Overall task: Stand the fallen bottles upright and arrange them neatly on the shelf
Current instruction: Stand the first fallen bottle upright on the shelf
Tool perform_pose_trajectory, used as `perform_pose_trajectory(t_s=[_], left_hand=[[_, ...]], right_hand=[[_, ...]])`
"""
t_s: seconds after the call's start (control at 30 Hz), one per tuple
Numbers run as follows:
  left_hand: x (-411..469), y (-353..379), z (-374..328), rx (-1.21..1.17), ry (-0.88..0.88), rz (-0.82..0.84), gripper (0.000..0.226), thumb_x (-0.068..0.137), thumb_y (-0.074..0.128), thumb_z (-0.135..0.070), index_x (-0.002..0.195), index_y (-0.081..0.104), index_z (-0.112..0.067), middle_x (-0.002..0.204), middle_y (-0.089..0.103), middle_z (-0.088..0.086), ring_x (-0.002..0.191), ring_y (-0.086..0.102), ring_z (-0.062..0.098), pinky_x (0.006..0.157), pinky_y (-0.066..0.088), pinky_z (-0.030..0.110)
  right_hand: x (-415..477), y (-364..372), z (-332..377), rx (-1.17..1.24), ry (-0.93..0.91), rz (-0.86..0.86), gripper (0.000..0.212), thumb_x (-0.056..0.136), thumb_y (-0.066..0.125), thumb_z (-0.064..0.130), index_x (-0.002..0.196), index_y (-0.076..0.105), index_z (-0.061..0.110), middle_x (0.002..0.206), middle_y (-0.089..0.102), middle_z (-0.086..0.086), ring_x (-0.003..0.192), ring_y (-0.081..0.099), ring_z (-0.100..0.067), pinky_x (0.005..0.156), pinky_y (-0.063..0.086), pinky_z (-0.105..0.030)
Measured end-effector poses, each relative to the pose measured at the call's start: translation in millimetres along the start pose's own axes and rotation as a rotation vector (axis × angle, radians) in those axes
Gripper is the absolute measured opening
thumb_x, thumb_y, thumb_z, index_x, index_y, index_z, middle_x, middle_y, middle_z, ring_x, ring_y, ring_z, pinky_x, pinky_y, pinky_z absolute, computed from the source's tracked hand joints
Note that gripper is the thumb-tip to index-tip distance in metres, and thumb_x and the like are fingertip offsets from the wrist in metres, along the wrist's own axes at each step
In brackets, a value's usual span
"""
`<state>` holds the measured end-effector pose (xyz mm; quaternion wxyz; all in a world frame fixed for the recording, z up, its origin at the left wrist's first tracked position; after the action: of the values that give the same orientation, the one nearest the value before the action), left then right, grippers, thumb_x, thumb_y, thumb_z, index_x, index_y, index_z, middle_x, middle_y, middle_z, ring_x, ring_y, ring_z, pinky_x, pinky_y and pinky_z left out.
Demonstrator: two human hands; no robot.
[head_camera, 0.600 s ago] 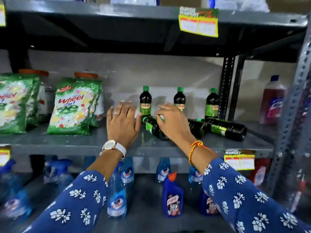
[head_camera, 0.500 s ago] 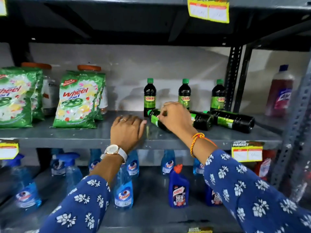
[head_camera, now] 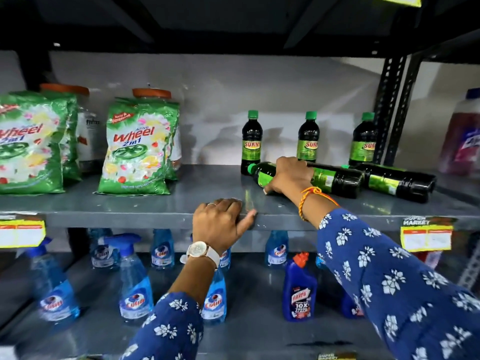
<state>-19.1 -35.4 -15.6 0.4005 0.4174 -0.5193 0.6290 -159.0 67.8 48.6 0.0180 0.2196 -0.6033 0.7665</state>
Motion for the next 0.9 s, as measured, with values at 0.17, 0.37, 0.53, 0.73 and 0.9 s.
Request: perform_pose_trajectory(t_s=[0.17,0.37,0.53,0.73,0.9], left_hand=[[-2,0,-1,0.020,0.004,-0.009,0.042,0.085,0.046,-0.050,0.070,0.069,-0.019,0.068,0.070,-0.002,0.059,0.064,0.020,0.051,0.041,0.025],[-1,2,0,0.024,-0.004,0.018,0.042,0.085,0.043,-0.051,0.075,0.070,-0.020,0.071,0.071,-0.002,0.062,0.066,0.020,0.054,0.044,0.027],[-1,2,1,0.014,-0.022,0.002,0.052,0.091,0.034,-0.053,0.077,0.070,-0.019,0.072,0.071,-0.002,0.063,0.066,0.020,0.055,0.044,0.027],[-2,1,0,0.019,-0.033,0.024,0.047,0.088,0.039,-0.051,0.077,0.071,-0.019,0.074,0.072,-0.002,0.064,0.067,0.019,0.057,0.044,0.027],[-2,1,-1,0.010,-0.036,0.037,0.046,0.089,0.040,-0.051,0.077,0.071,-0.019,0.074,0.072,-0.002,0.066,0.067,0.019,0.057,0.044,0.027]], right_hand=[[-4,-5,-18,0.541,-0.008,-0.230,0.057,0.049,0.075,0.054,0.092,0.064,0.018,0.093,0.069,-0.009,0.097,0.058,-0.030,0.077,0.051,-0.036],[-8,9,-16,1.189,-0.138,-0.181,0.040,0.073,0.074,0.018,0.108,0.058,0.007,0.099,0.065,-0.002,0.086,0.061,-0.011,0.069,0.044,-0.004],[-2,20,-8,1.244,-0.172,-0.027,0.030,0.076,0.070,0.018,0.103,0.057,0.019,0.106,0.067,-0.006,0.100,0.064,-0.020,0.085,0.048,-0.029],[-1,31,-4,0.964,-0.142,0.007,0.093,0.049,0.084,0.050,0.120,0.036,0.015,0.120,0.043,-0.002,0.113,0.043,-0.013,0.098,0.040,-0.028],[0,39,-12,1.236,-0.067,0.116,0.061,0.066,0.076,0.000,0.115,0.040,0.007,0.116,0.057,-0.014,0.112,0.054,-0.024,0.095,0.044,-0.035]])
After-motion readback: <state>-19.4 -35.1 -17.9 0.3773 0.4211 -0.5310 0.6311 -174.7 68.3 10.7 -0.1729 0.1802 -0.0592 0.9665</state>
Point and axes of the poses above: each hand's wrist, its own x-axis towards the middle knuckle, its own y-axis out of the palm, z = x × y, the point moved 7 cm from there along x, towards the middle knuckle
